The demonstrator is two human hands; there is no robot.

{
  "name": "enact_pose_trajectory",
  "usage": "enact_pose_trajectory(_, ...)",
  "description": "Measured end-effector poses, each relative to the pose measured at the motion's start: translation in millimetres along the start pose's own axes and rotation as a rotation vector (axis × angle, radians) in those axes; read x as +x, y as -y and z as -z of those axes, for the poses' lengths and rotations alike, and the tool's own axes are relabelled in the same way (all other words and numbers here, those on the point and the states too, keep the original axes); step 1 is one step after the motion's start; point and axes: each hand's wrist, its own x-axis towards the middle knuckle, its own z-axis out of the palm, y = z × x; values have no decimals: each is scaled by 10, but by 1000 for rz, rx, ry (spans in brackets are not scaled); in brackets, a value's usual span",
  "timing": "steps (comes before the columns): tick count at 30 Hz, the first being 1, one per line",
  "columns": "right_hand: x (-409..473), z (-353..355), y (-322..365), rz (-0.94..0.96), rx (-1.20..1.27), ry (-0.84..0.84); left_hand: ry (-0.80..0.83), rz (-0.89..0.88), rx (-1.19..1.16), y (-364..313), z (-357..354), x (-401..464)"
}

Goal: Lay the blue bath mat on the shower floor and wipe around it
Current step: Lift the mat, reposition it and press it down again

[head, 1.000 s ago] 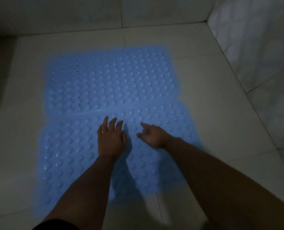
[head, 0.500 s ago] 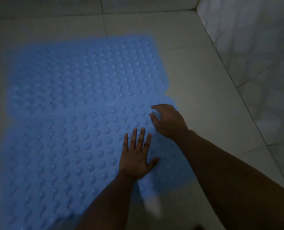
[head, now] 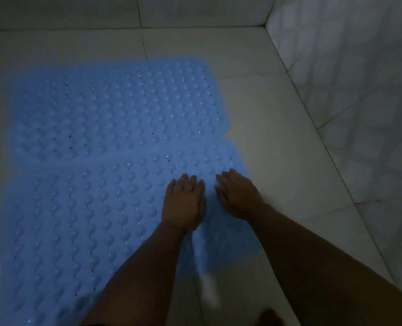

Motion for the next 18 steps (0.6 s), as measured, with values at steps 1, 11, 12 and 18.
enact_pose_trajectory(1,-73,-139,16,-8,5,9,-57,20,-9,12,52,32)
enact_pose_trajectory(11,-271,-889,205,-88,-71,-81,-234,43,40,277,-240,-11)
enact_pose_trajectory(12,-262,-897,208,-81,-67,-95,-254,35,38,306,-260,-9)
enact_pose_trajectory(18,-268,-837,183,-50,-3,15,-282,37,29,340,-227,62)
